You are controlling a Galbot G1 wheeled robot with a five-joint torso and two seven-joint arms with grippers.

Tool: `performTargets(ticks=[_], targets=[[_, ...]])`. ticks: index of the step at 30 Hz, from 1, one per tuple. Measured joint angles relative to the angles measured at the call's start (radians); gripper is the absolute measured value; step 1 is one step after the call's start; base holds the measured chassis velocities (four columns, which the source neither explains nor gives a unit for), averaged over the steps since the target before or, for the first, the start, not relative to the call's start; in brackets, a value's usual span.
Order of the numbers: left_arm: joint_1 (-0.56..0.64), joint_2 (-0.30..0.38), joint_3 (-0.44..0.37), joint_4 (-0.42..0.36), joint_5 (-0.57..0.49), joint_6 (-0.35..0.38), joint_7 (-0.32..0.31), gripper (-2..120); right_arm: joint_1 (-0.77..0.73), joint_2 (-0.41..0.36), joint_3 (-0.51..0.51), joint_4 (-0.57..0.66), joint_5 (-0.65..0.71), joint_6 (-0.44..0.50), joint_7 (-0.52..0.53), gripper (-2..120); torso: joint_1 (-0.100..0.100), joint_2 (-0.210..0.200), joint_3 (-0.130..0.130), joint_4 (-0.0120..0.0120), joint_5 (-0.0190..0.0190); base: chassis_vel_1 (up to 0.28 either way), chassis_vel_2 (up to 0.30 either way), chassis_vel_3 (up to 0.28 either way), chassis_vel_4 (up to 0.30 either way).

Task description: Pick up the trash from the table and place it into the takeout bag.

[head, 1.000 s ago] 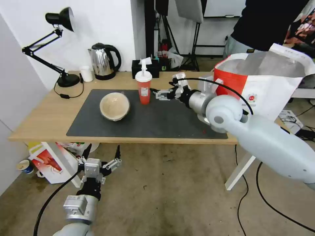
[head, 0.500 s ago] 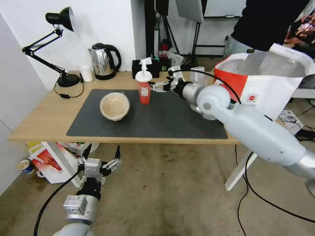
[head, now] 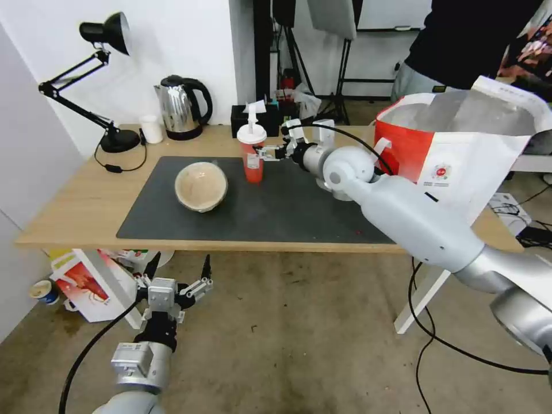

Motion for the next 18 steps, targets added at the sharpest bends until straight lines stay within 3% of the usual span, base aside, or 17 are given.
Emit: performTargets(ticks=[18], targets=[[0.0, 0.0, 0.0, 0.0, 0.0, 0.0, 0.0, 100, 0.005, 0.095, 0.003, -0.177, -0.071, 0.023, -0.038, 100, 0.0, 0.0, 0.0, 0.0, 0.0001, 0.0, 0.0, 0.0, 0.0]])
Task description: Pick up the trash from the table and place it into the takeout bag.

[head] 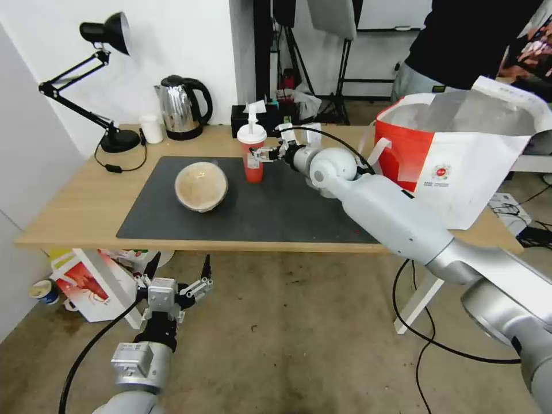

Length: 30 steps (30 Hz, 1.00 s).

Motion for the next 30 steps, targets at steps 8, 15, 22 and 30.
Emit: performTargets(ticks=[8, 15, 22, 30], targets=[[0.0, 0.0, 0.0, 0.0, 0.0, 0.0, 0.0, 100, 0.009, 0.032, -0.002, -0.042, -0.012, 0.003, -0.011, 100, 0.0, 0.0, 0.0, 0.0001, -0.0001, 0.0, 0.0, 0.0, 0.0], [0.0, 0.0, 0.0, 0.0, 0.0, 0.0, 0.0, 100, 0.013, 0.046, -0.011, -0.05, -0.016, 0.002, -0.012, 100, 0.0, 0.0, 0.0, 0.0, 0.0, 0.0, 0.0, 0.0, 0.0], [0.0, 0.0, 0.0, 0.0, 0.0, 0.0, 0.0, 100, 0.013, 0.047, -0.023, -0.045, -0.016, 0.001, -0.012, 100, 0.0, 0.0, 0.0, 0.0, 0.0, 0.0, 0.0, 0.0, 0.0], [0.0, 0.0, 0.0, 0.0, 0.0, 0.0, 0.0, 100, 0.02, 0.06, -0.028, -0.051, -0.015, -0.001, -0.014, 100, 0.0, 0.0, 0.0, 0.0, 0.0, 0.0, 0.0, 0.0, 0.0]])
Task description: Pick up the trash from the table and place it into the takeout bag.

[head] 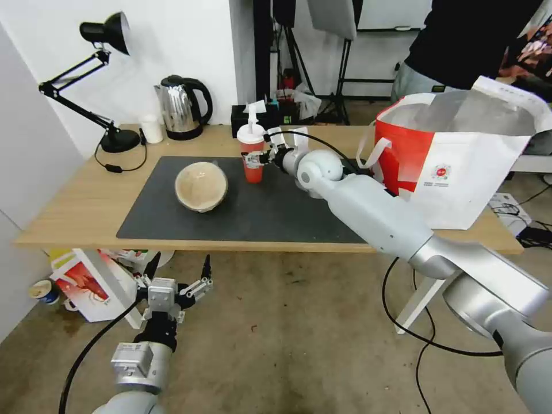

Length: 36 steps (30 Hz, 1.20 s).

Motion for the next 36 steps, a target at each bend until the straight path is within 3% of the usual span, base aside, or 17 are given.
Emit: performTargets(ticks=[31, 33, 36], targets=[[0.0, 0.0, 0.0, 0.0, 0.0, 0.0, 0.0, 100, 0.022, 0.096, 0.013, -0.183, -0.05, 0.061, -0.083, 100, 0.0, 0.0, 0.0, 0.0, 0.0, 0.0, 0.0, 0.0, 0.0], [0.0, 0.0, 0.0, 0.0, 0.0, 0.0, 0.0, 100, 0.022, 0.096, 0.013, -0.187, -0.05, 0.064, -0.086, 99, 0.0, 0.0, 0.0, 0.0, 0.0001, 0.0, 0.0, 0.0, 0.0], [0.0, 0.0, 0.0, 0.0, 0.0, 0.0, 0.0, 100, 0.022, 0.096, 0.014, -0.193, -0.05, 0.071, -0.092, 88, 0.0, 0.0, 0.0, -0.0001, 0.0, 0.0, 0.0, 0.0, 0.0]])
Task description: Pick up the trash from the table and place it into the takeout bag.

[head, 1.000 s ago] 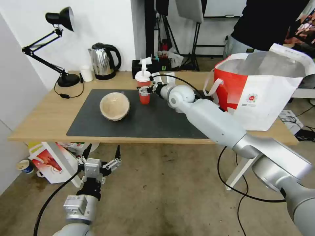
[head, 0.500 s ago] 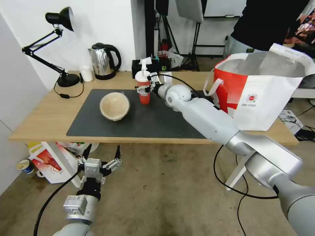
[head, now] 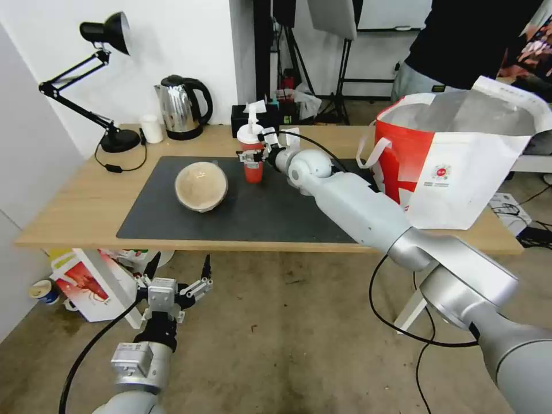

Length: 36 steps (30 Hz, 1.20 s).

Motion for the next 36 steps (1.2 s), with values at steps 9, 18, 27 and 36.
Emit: performTargets(ticks=[9, 18, 27, 36], targets=[[0.0, 0.0, 0.0, 0.0, 0.0, 0.0, 0.0, 100, -0.014, 0.001, 0.003, 0.002, -0.001, 0.009, -0.019, 55, 0.0, 0.0, 0.0, -0.0002, 0.0001, 0.0, 0.0, 0.0, 0.0], [0.0, 0.0, 0.0, 0.0, 0.0, 0.0, 0.0, 100, -0.017, -0.007, 0.005, 0.019, -0.001, 0.005, -0.02, 36, 0.0, 0.0, 0.0, 0.0003, 0.0001, 0.0, 0.0, 0.0, 0.0], [0.0, 0.0, 0.0, 0.0, 0.0, 0.0, 0.0, 100, -0.012, -0.147, 0.01, 0.244, 0.073, -0.019, 0.053, 14, 0.0, 0.0, 0.0, 0.0, 0.0004, 0.0, 0.0, 0.0, 0.0], [0.0, 0.0, 0.0, 0.0, 0.0, 0.0, 0.0, 100, 0.025, -0.373, 0.044, 0.548, 0.208, -0.057, 0.143, 7, 0.0, 0.0, 0.0, -0.0002, 0.0003, 0.0, 0.0, 0.0, 0.0]])
